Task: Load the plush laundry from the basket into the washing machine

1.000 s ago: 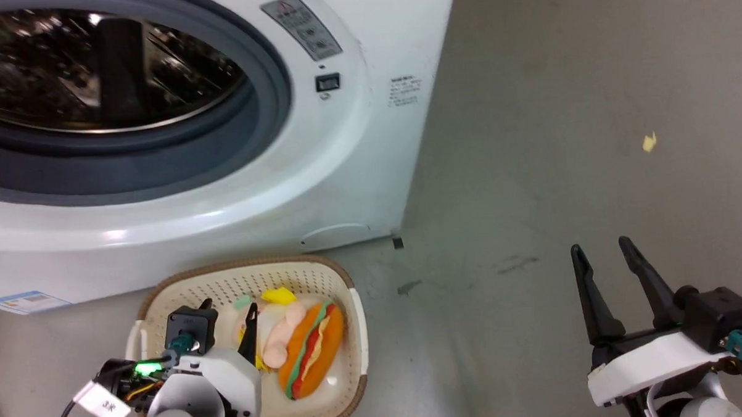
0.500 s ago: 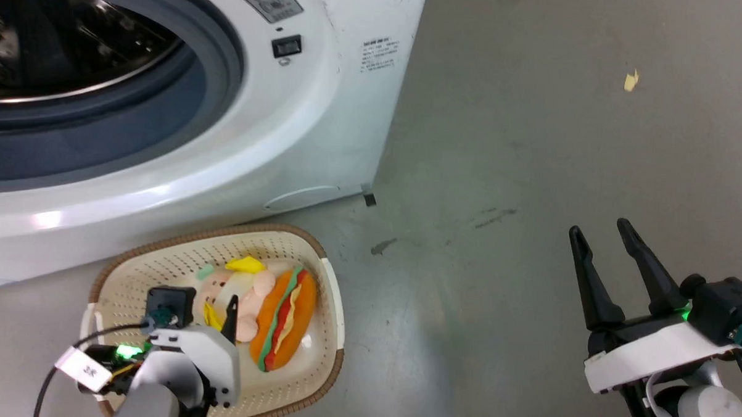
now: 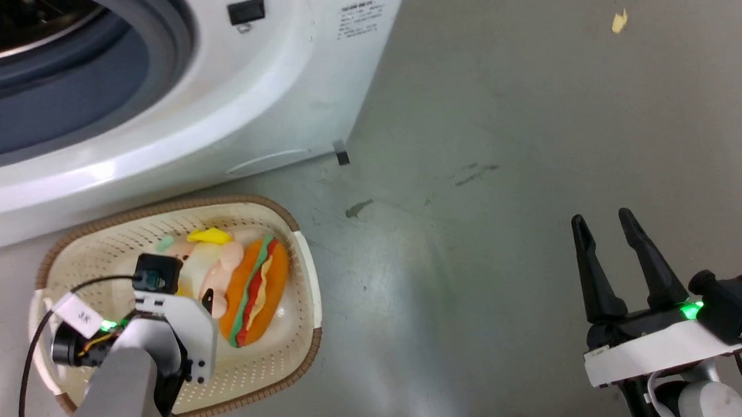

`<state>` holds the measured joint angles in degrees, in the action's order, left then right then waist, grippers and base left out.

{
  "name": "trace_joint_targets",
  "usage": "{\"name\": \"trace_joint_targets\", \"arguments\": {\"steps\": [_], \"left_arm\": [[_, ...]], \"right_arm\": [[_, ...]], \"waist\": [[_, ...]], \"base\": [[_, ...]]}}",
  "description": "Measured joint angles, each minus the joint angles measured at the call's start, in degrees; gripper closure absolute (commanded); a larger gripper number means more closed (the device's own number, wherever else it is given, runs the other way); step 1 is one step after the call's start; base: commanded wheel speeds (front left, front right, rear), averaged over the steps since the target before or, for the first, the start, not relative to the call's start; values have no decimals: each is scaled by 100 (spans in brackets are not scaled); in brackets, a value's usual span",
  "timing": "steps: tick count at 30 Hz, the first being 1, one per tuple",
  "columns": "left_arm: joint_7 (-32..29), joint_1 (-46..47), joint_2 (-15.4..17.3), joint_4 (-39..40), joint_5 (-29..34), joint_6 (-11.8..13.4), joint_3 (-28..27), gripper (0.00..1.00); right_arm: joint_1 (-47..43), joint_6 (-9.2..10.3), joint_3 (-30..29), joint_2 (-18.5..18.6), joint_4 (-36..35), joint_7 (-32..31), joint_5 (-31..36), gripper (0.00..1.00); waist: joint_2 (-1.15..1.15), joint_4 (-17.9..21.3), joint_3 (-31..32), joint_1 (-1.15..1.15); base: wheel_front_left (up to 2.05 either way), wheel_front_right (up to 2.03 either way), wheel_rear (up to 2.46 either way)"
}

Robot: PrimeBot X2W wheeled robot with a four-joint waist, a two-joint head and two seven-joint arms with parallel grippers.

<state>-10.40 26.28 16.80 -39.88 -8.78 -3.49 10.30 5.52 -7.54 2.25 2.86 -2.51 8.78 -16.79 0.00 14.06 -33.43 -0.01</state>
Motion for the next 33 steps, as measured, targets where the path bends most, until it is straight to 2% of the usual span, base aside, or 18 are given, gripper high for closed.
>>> {"name": "trace_joint_targets", "arguments": {"steps": [14,24,32,33], "left_arm": [[-497,922,320,-832,-10,-154,521,0],[-567,1429,589,-1249,-171,-224,898,0],[-411,1761,864,-1594,-627,-276,1335,0],[-411,1761,864,-1594,-627,-276,1335,10]], "right_arm": [[0,0,-16,0,-207,156,-344,0],[-4,0,13,0,-392,255,-461,0],[-1,0,30,0,-560,369,-584,0],[-1,0,30,0,-560,369,-584,0]], "waist": [[0,237,-728,0],[0,306,-1263,0],[0,391,-1749,0],[0,391,-1749,0]], "base": [[3,3,3],[12,12,12],[7,7,7],[0,0,0]]}}
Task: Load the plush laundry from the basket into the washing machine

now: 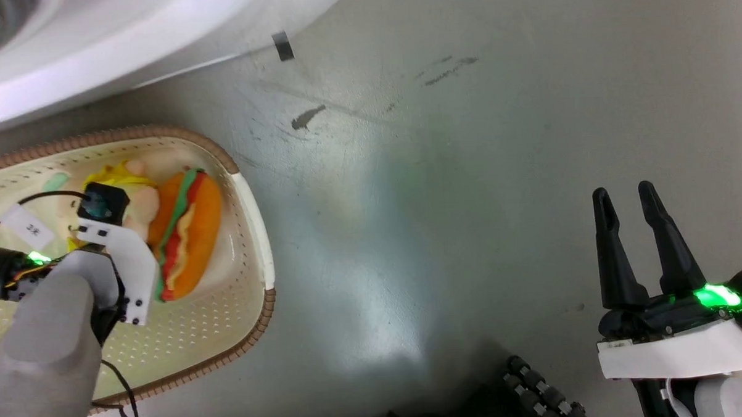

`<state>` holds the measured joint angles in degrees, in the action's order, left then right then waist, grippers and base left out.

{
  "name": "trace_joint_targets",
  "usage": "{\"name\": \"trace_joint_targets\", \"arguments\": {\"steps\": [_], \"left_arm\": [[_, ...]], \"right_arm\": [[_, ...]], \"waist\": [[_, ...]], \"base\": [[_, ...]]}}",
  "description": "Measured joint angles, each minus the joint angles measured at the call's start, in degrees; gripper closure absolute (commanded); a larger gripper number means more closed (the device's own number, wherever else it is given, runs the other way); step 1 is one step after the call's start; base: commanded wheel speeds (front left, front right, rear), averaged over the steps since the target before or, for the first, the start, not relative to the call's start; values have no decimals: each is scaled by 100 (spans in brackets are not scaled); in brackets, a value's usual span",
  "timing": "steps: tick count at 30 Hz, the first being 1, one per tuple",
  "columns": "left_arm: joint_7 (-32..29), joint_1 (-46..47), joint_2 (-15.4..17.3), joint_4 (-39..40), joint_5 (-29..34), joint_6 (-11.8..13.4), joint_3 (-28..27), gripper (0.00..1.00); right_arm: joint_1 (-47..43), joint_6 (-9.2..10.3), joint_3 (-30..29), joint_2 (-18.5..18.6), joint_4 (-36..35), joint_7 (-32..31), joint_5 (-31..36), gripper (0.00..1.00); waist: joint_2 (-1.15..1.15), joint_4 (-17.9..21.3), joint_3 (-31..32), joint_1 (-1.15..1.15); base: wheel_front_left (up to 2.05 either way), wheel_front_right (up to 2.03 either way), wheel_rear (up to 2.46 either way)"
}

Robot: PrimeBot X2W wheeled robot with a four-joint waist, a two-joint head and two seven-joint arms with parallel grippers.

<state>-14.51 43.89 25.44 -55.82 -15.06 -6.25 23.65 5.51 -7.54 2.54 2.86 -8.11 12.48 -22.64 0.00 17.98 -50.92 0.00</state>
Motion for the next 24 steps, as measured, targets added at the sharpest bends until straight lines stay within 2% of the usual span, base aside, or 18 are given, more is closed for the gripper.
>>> {"name": "trace_joint_targets", "arguments": {"steps": [1,9,14,16,18,19,21,22,23,24], "left_arm": [[2,71,63,-67,-148,-7,125,100],[157,306,359,-459,-482,-84,446,100],[510,347,522,-907,-758,-107,458,100],[746,342,545,-1083,-853,-42,450,100],[947,309,431,-1270,-958,44,443,100],[1127,219,257,-1379,-1077,88,383,100],[1206,162,179,-1408,-1136,86,359,100],[1418,1,-15,-1452,-1250,70,315,100],[1418,1,-15,-1452,-1250,70,315,100],[1657,-192,-207,-1477,-1323,48,307,100]], "right_arm": [[1,0,10,0,-4,33,-54,0],[224,0,80,0,-2,103,-236,0],[511,0,191,0,22,170,-346,0],[604,0,227,0,56,187,-357,0],[617,0,194,-1,125,223,-285,0],[610,0,135,0,207,225,-149,0],[601,0,112,0,234,225,-78,0],[566,0,48,0,312,225,70,0],[566,0,48,0,312,225,70,0],[502,0,-8,0,400,225,211,0]], "waist": [[0,33,-92,0],[0,225,-300,0],[0,416,-314,0],[0,482,-262,0],[0,508,-158,0],[0,507,0,0],[0,495,95,0],[0,446,326,0],[0,446,326,0],[0,367,608,0]], "base": [[0,0,0],[0,0,0],[0,0,0],[0,0,0],[0,0,0],[0,0,0],[0,0,0],[0,0,0],[0,0,0],[0,0,0]]}}
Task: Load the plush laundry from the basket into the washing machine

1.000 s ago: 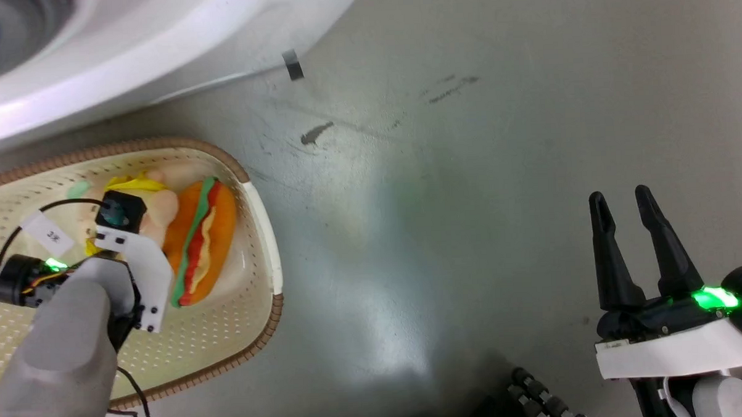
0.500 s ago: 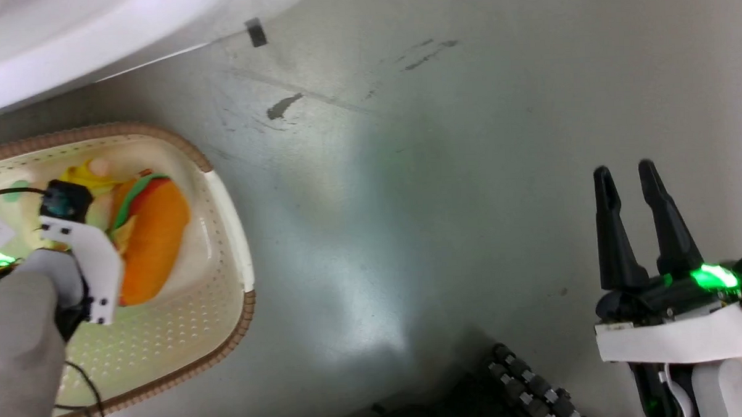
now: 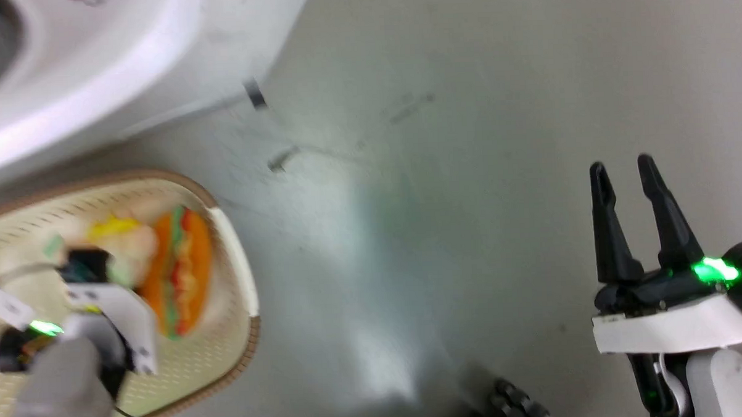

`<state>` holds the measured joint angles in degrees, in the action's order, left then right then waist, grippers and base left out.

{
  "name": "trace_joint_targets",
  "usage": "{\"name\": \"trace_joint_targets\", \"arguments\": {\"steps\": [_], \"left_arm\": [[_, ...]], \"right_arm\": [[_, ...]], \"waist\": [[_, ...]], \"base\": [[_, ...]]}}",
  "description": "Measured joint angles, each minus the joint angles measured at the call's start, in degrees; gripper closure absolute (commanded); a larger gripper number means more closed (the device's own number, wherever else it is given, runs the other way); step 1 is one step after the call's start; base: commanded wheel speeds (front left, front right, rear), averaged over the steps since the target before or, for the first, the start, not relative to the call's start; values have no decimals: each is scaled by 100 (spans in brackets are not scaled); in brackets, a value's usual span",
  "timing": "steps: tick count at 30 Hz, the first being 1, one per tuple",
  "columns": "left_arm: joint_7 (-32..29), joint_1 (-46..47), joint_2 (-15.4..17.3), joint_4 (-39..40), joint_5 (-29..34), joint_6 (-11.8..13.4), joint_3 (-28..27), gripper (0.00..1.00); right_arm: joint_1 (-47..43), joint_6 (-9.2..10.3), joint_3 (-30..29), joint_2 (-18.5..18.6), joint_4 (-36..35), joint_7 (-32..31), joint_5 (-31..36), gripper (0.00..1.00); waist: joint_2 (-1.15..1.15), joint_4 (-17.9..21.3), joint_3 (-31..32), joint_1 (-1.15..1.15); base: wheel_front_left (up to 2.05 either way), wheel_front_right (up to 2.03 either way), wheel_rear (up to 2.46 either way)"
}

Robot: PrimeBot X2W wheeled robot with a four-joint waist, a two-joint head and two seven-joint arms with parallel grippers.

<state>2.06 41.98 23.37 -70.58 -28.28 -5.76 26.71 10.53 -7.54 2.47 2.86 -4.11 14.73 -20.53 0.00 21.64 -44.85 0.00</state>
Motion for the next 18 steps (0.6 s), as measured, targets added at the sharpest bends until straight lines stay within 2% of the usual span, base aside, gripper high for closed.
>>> {"name": "trace_joint_targets", "arguments": {"steps": [3,5,6,9,13,15,16,18], "left_arm": [[210,-196,-196,-19,-31,-46,4,100],[519,-478,-426,-49,-144,-75,1,100],[519,-478,-426,-49,-144,-75,1,100],[973,-856,-649,-45,-298,-98,-33,100],[1166,-1181,-848,62,-422,-110,-120,100],[1232,-1597,-1005,547,-513,-130,-269,100],[1246,-1818,-999,1104,-497,-86,-448,100],[1256,-1930,-995,1405,-454,-36,-555,100]], "right_arm": [[-99,0,-49,1,75,0,147,0],[-267,0,-131,1,186,0,323,0],[-267,0,-131,1,186,0,323,0],[-461,0,-186,-1,313,1,497,0],[-597,0,-238,0,380,0,555,0],[-806,0,-331,0,434,0,598,0],[-910,1,-376,0,456,0,611,0],[-947,1,-387,0,463,0,617,0]], "waist": [[0,-117,317,0],[0,-359,835,1],[0,-359,835,1],[0,-689,1499,2],[0,-944,1961,2],[0,-1306,2492,2],[0,-1490,2714,2],[0,-1578,2812,2]], "base": [[0,0,0],[0,0,0],[0,0,0],[0,0,0],[0,0,0],[0,0,0],[0,0,0],[0,0,0]]}}
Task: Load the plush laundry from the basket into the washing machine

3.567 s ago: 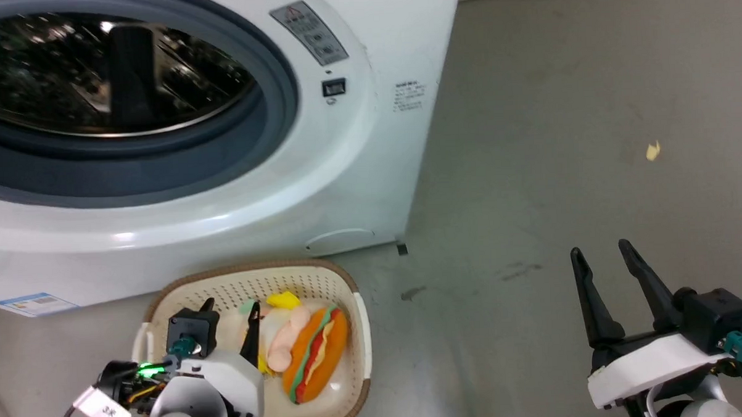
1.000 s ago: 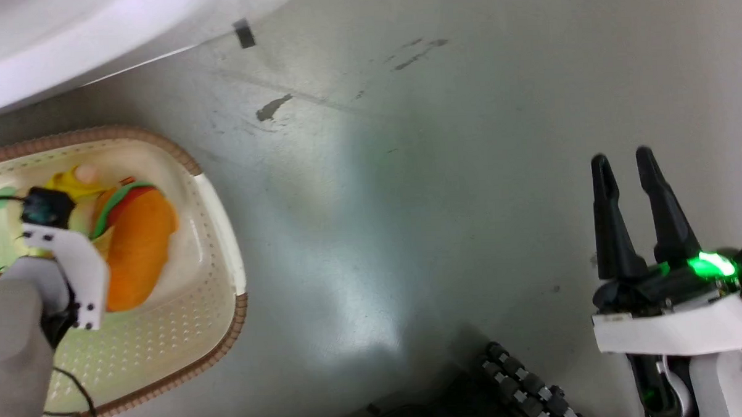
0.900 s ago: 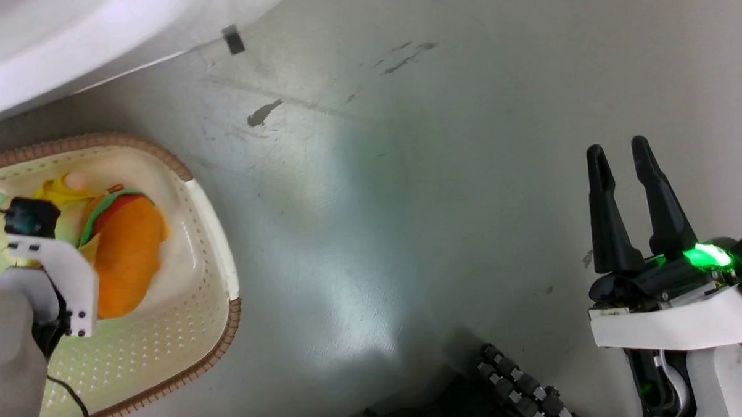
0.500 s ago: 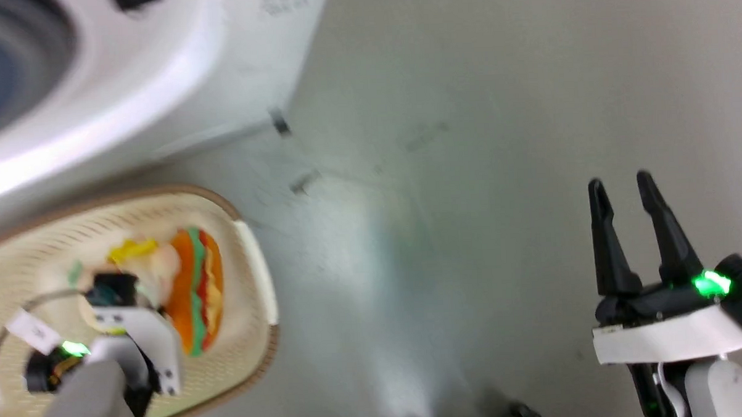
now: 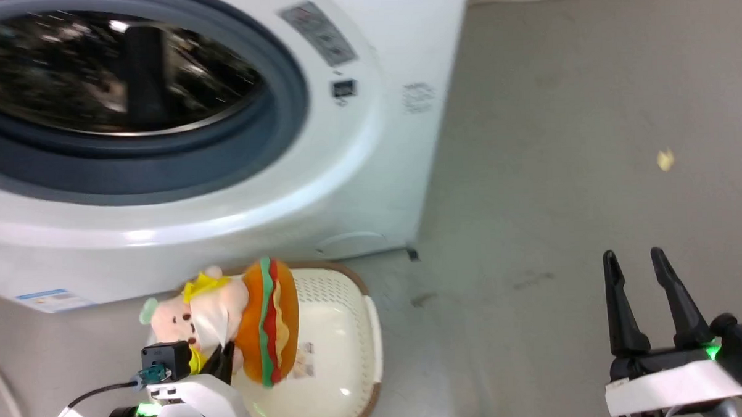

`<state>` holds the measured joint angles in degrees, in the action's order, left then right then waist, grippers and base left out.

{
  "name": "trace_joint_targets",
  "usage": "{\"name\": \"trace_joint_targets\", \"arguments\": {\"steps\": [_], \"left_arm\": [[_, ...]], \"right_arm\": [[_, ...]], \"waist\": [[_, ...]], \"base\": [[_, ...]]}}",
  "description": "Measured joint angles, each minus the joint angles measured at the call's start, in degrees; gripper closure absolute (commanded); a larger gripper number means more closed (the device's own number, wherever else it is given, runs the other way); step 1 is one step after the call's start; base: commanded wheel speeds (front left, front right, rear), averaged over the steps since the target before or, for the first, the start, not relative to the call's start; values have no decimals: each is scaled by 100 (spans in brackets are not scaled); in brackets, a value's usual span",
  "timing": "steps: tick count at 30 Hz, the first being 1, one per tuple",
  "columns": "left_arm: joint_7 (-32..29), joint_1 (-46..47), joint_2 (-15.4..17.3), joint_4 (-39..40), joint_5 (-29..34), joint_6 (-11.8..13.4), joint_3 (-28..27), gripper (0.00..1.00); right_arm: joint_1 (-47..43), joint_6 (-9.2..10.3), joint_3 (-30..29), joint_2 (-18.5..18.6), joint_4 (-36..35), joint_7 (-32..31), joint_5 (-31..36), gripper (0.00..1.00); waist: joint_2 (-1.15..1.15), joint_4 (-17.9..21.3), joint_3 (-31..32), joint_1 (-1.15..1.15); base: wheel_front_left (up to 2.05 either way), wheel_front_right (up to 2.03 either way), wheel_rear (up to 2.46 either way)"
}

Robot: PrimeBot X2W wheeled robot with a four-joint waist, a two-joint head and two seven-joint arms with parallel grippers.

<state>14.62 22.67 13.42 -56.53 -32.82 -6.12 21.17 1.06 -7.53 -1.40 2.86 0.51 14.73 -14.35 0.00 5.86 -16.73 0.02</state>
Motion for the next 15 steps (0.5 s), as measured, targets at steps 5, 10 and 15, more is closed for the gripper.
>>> {"name": "trace_joint_targets", "arguments": {"steps": [5,10,15], "left_arm": [[5,-825,-36,2065,485,248,-760,100],[7,-1222,-207,3829,987,299,-1461,100],[7,-1174,-285,4682,1270,236,-1784,100]], "right_arm": [[-154,0,-54,-1,15,0,37,0],[-180,0,-85,-1,-36,1,37,0],[-164,0,-49,-1,-102,1,87,0]], "waist": [[0,-449,460,0],[0,-636,524,0],[0,-618,286,-2]], "base": [[0,0,0],[0,0,0],[0,0,0]]}}
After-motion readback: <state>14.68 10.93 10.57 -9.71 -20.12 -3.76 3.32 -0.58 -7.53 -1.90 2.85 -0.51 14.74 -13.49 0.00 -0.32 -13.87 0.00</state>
